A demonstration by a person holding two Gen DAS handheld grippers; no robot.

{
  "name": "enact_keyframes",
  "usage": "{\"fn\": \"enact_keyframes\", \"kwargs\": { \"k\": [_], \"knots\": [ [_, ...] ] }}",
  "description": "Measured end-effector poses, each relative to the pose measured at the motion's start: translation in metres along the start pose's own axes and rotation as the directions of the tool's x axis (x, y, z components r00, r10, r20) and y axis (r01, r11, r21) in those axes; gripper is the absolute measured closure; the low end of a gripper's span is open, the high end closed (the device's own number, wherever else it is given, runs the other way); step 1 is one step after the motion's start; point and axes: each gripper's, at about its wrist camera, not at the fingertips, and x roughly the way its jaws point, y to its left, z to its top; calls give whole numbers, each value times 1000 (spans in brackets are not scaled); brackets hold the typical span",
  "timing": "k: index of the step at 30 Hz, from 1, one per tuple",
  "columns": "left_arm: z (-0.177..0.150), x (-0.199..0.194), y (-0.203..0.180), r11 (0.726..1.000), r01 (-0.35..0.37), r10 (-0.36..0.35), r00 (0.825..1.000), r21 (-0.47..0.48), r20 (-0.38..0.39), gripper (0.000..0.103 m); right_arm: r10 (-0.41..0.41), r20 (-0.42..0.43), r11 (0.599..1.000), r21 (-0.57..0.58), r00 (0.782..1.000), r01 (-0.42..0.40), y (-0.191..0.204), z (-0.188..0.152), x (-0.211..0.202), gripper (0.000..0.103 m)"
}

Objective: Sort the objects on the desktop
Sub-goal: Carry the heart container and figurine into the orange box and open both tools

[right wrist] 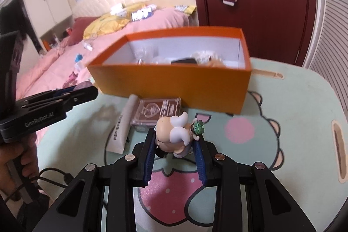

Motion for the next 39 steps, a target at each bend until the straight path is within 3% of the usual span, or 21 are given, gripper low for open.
{"fn": "enact_keyframes", "kwargs": {
  "k": [6, 12, 33, 36, 39],
  "knots": [
    [30, -17, -1, 999, 40, -40, 997, -7, 69, 66, 11, 72, 1000, -29, 997, -9, 4, 24, -21, 71],
    [57, -9, -4, 999, 50, -51, 994, 14, 101, 66, 6, 140, 998, -60, 990, 2, 12, 62, -21, 71],
    [64, 47, 1, 998, 70, -70, 998, -7, -10, 65, 56, 61, 998, -26, 997, -55, 11, 101, 42, 71],
    [63, 49, 4, 999, 49, -49, 999, -24, -9, 57, 65, 63, 998, -26, 996, -64, 13, 102, 45, 67],
    [62, 46, 8, 999, 36, -36, 999, -38, 9, 41, 66, 68, 998, -26, 996, -64, 12, 101, 45, 59]
  ]
}}
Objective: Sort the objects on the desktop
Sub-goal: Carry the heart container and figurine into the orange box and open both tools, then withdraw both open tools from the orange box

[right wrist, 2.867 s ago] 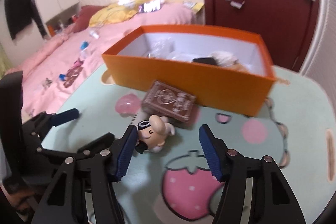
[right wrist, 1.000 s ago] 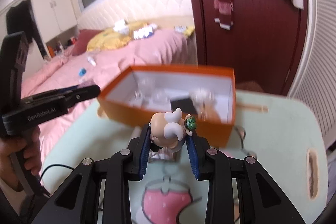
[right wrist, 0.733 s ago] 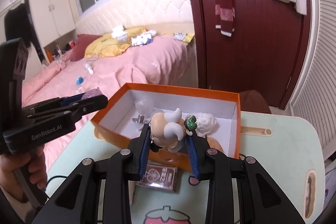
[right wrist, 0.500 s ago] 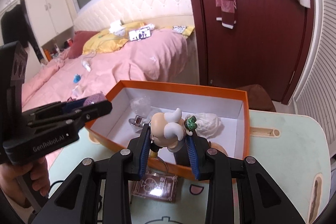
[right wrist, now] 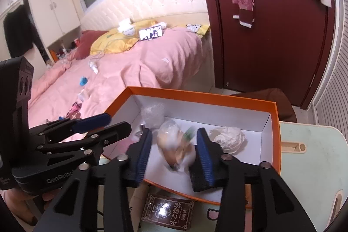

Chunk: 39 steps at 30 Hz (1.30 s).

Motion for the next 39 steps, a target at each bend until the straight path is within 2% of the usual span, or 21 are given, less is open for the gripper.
{"fn": "enact_keyframes", "kwargs": {
  "k": [2, 6, 15, 17, 19, 29, 32, 35, 39],
  "knots": [
    [0, -2, 2, 1000, 0, 0, 1000, -11, 12, 37, 3, 4, 1000, 6, 1000, -3, -1, 0, -2, 59],
    [-1, -4, 4, 1000, 10, -10, 1000, -25, 9, 37, 1, 4, 1000, 19, 1000, -1, -3, -1, -4, 56],
    [-10, -19, -2, 1000, 4, -4, 1000, -15, 6, 37, -19, 6, 1000, 15, 1000, 19, -1, -8, -18, 56],
    [-14, -25, -3, 1000, -2, 2, 1000, -8, 7, 37, -48, 16, 999, 7, 999, 48, 2, -12, -26, 54],
    [-19, -33, -7, 1000, -15, 15, 1000, 12, 14, 37, -71, 24, 997, -3, 997, 71, 4, -17, -33, 48],
    [-56, -65, -22, 998, -38, 38, 999, 58, 5, 37, -117, 32, 993, 1, 993, 117, 11, -53, -73, 47],
    [-68, -64, -23, 998, -34, 35, 999, 52, -26, 37, -139, 12, 990, 0, 990, 139, 12, -69, -76, 42],
    [-84, -54, -18, 997, -73, 76, 994, 40, -78, 37, -162, -25, 987, 21, 987, 162, 7, -84, -72, 41],
    [-101, -38, -6, 996, -89, 88, 985, 0, -145, 37, -196, -78, 977, 70, 977, 201, -5, -99, -66, 34]
  ]
}}
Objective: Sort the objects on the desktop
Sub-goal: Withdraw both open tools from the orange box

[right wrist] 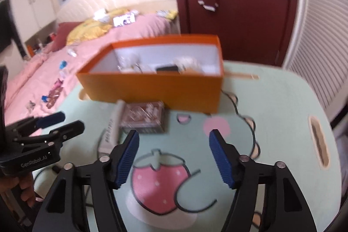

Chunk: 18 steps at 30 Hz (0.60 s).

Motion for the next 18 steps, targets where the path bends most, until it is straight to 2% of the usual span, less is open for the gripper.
{"fn": "enact_keyframes", "kwargs": {
  "k": [1, 3, 5, 7, 8, 10, 12, 17, 18],
  "knots": [
    [-3, 3, 2, 1000, -2, 2, 1000, -6, -10, 36, 1, -12, 1000, 19, 1000, -1, -3, -2, 3, 34],
    [-7, 5, 1, 999, -34, 34, 999, 5, 5, 25, -11, -48, 999, 49, 999, 13, -9, -4, 10, 33],
    [-10, 7, -3, 997, -71, 70, 997, 29, 20, 20, -31, -74, 998, 61, 997, 35, -12, -6, 16, 31],
    [-12, 9, -5, 996, -81, 80, 997, 40, 24, 16, -60, -91, 996, 54, 994, 65, -13, -6, 22, 14],
    [-13, 9, -6, 996, -79, 78, 997, 39, 22, 14, -82, -102, 996, 38, 991, 86, -11, -7, 26, 0],
    [-13, 10, -4, 996, -86, 86, 996, 28, 12, 6, -156, -104, 988, -30, 982, 154, -2, -11, 33, 0],
    [-13, 12, -3, 996, -90, 90, 996, 23, -3, 1, -142, -101, 989, -47, 985, 138, 2, -11, 34, 0],
    [-13, 15, 0, 996, -90, 90, 996, 21, -4, 1, -136, -100, 990, -49, 986, 132, 2, -10, 34, 0],
    [-13, 15, 0, 996, -89, 89, 996, 22, -4, 1, -139, -97, 990, -48, 985, 135, 9, -20, 32, 0]
  ]
}}
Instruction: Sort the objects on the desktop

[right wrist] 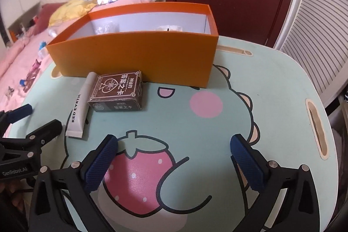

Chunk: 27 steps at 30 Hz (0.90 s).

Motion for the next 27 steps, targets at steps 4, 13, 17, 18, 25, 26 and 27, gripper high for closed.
{"fn": "enact_keyframes", "kwargs": {
  "k": [4, 13, 17, 18, 25, 26, 27],
  "knots": [
    [0, 0, -1, 1000, 0, 0, 1000, 0, 0, 1, -1, 0, 1000, 1, 1000, 1, 0, -1, -1, 0],
    [-1, -1, 2, 1000, 1, -1, 1000, 4, 0, 1, 1, -3, 1000, 2, 1000, -1, -1, 5, 1, 0],
    [0, -2, -7, 1000, 9, -9, 1000, 10, -2, 1, 2, -3, 1000, 1, 1000, -2, -1, 5, 0, 0],
    [0, -2, -8, 1000, 18, -17, 1000, 20, -3, 1, 2, -3, 1000, 1, 1000, -2, -2, 5, 0, 0],
    [11, -9, -10, 991, 136, -136, 991, -22, -8, 1, 8, -1, 1000, 4, 1000, -8, -4, 6, 0, 0],
    [14, -11, -11, 990, 142, -142, 990, -26, 1, 1, 9, -1, 1000, 4, 1000, -9, -5, 6, 0, 0],
    [18, -14, -12, 988, 152, -152, 988, -23, 15, 1, 9, -1, 1000, 4, 1000, -9, -5, 6, 0, 0]
  ]
}}
